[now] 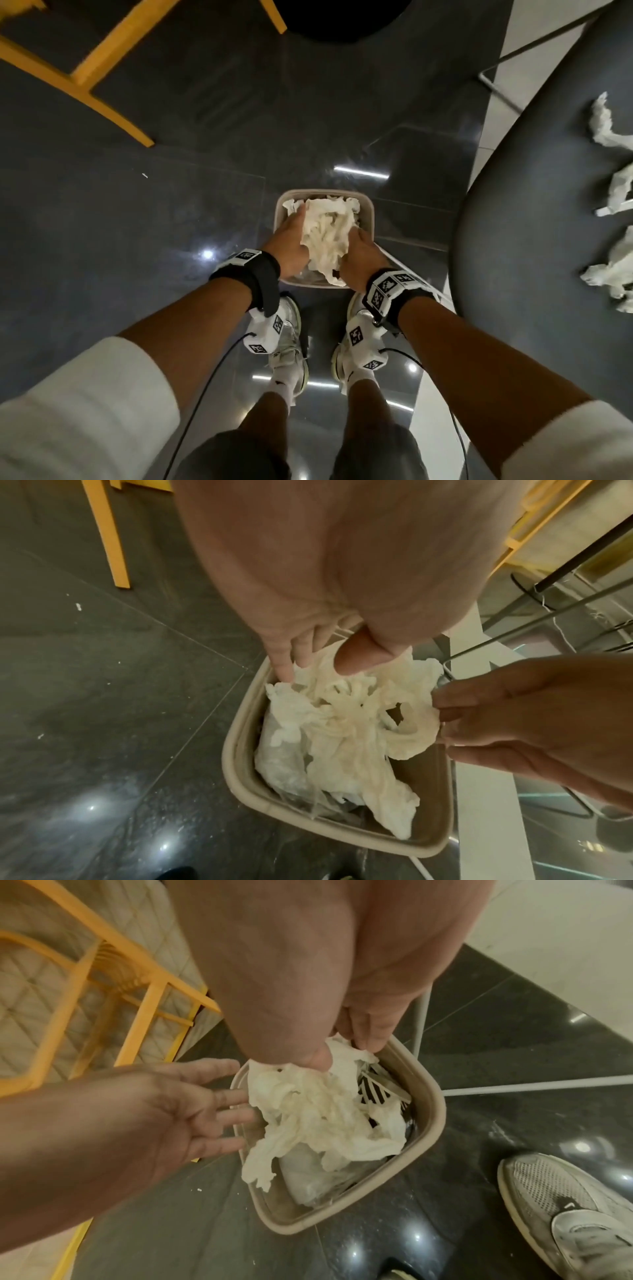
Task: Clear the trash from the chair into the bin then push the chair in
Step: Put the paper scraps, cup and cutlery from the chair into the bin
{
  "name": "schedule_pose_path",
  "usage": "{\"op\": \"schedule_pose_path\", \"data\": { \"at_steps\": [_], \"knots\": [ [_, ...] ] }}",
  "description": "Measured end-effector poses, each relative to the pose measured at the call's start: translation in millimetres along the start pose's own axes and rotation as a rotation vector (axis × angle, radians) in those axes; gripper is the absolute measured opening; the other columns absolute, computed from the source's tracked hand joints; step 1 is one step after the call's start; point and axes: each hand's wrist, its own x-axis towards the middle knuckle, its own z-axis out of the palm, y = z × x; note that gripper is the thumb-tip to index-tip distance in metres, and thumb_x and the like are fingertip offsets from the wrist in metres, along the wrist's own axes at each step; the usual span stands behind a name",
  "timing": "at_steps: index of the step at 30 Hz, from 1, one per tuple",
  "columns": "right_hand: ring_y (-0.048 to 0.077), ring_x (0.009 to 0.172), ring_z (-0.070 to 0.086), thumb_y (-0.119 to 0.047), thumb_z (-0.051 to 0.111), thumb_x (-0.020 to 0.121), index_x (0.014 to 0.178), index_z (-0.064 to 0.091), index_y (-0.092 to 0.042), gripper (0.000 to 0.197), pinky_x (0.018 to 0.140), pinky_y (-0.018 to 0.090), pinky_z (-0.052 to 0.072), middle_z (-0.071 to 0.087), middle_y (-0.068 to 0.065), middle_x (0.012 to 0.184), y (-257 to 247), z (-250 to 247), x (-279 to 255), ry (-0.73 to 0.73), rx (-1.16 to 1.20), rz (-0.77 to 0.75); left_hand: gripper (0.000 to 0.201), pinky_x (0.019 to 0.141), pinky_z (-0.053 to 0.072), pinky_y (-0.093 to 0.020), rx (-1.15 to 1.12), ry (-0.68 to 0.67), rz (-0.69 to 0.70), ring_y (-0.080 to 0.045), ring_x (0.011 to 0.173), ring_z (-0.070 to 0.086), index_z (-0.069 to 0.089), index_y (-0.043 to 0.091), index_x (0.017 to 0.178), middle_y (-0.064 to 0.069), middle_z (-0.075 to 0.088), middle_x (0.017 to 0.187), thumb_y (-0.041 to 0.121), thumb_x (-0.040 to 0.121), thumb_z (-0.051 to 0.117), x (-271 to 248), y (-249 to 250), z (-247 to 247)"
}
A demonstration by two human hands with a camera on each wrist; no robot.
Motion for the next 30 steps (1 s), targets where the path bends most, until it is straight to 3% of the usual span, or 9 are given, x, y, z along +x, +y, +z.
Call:
{"op": "schedule_pose_path", "data": {
  "at_steps": [3,6,12,14,16,19,22,26,30],
  "knots": [
    [0.038,0.137,0.037,-0.015,0.047,0.095,0.144,0.035,-0.001,0.052,0.109,0.042,0.037,0.032,0.021,0.151,-5,-6,-8,-0.02,-0.06,0.047,0.078,0.11,0.042,-0.042,0.084,0.171,-0.013,-0.033,0.139,0.042,0.009,0.022,0.158,-0.01,0.031,0.159,0.009,0.092,0.048,-4,2,-9],
    [0.037,0.134,0.042,-0.018,0.047,0.094,0.138,0.044,-0.001,0.048,0.105,0.039,0.04,0.037,0.021,0.148,-15,-28,-22,0.001,0.007,0.089,0.065,0.103,0.048,-0.048,0.106,0.218,0.001,-0.036,0.125,0.054,0.028,0.019,0.151,-0.014,0.048,0.145,0.014,0.09,0.051,-15,21,-27],
    [0.032,0.117,0.062,-0.027,0.05,0.096,0.129,0.062,-0.012,0.039,0.099,0.037,0.05,0.065,0.013,0.129,-19,-104,-98,0.109,0.187,-0.036,0.053,0.114,0.036,-0.041,0.187,0.306,0.137,-0.034,0.136,0.043,0.044,0.012,0.144,-0.013,0.042,0.151,0.009,0.093,0.056,-46,90,-51],
    [0.029,0.11,0.066,-0.029,0.054,0.094,0.117,0.069,-0.018,0.03,0.094,0.034,0.051,0.071,0.008,0.118,5,-137,-134,0.214,0.271,-0.056,0.051,0.113,0.037,-0.043,0.227,0.317,0.269,-0.033,0.134,0.046,0.048,0.011,0.14,-0.013,0.047,0.147,0.008,0.09,0.058,-57,134,-41],
    [0.031,0.105,0.067,-0.024,0.055,0.093,0.109,0.072,-0.013,0.025,0.091,0.034,0.05,0.073,0.011,0.111,40,-170,-162,0.389,0.33,-0.045,0.051,0.112,0.038,-0.044,0.269,0.313,0.412,-0.031,0.132,0.046,0.049,0.012,0.139,-0.01,0.05,0.143,0.009,0.089,0.059,-65,183,-26],
    [0.035,0.108,0.063,-0.017,0.056,0.09,0.11,0.07,-0.009,0.026,0.095,0.036,0.048,0.067,0.017,0.115,116,-212,-193,0.718,0.32,0.087,0.051,0.109,0.04,-0.044,0.299,0.283,0.596,-0.031,0.127,0.049,0.051,0.015,0.134,-0.009,0.054,0.135,0.013,0.085,0.061,-71,255,12],
    [0.038,0.114,0.054,-0.021,0.06,0.081,0.117,0.065,-0.012,0.037,0.098,0.043,0.047,0.058,0.017,0.124,189,-231,-214,0.856,0.195,0.245,0.049,0.106,0.041,-0.044,0.352,0.207,0.706,-0.032,0.123,0.051,0.052,0.017,0.13,-0.008,0.057,0.13,0.022,0.081,0.06,-75,313,62],
    [0.034,0.143,0.03,-0.032,0.07,0.079,0.15,0.031,-0.021,0.082,0.113,0.049,0.033,0.028,0.009,0.158,256,-231,-226,0.619,-0.037,0.334,0.058,0.109,0.038,-0.04,0.392,0.082,0.775,-0.025,0.129,0.045,0.048,0.02,0.133,-0.004,0.052,0.136,0.03,0.079,0.067,-82,360,128],
    [0.038,0.144,0.028,-0.036,0.072,0.077,0.156,0.006,-0.024,0.103,0.114,0.051,0.03,0.009,0.011,0.164,280,-224,-219,0.468,-0.161,0.298,0.086,0.115,0.028,-0.045,0.715,0.035,0.81,-0.024,0.139,0.033,0.037,0.029,0.143,0.001,0.036,0.149,0.055,0.067,0.07,-85,362,179]
  ]
}}
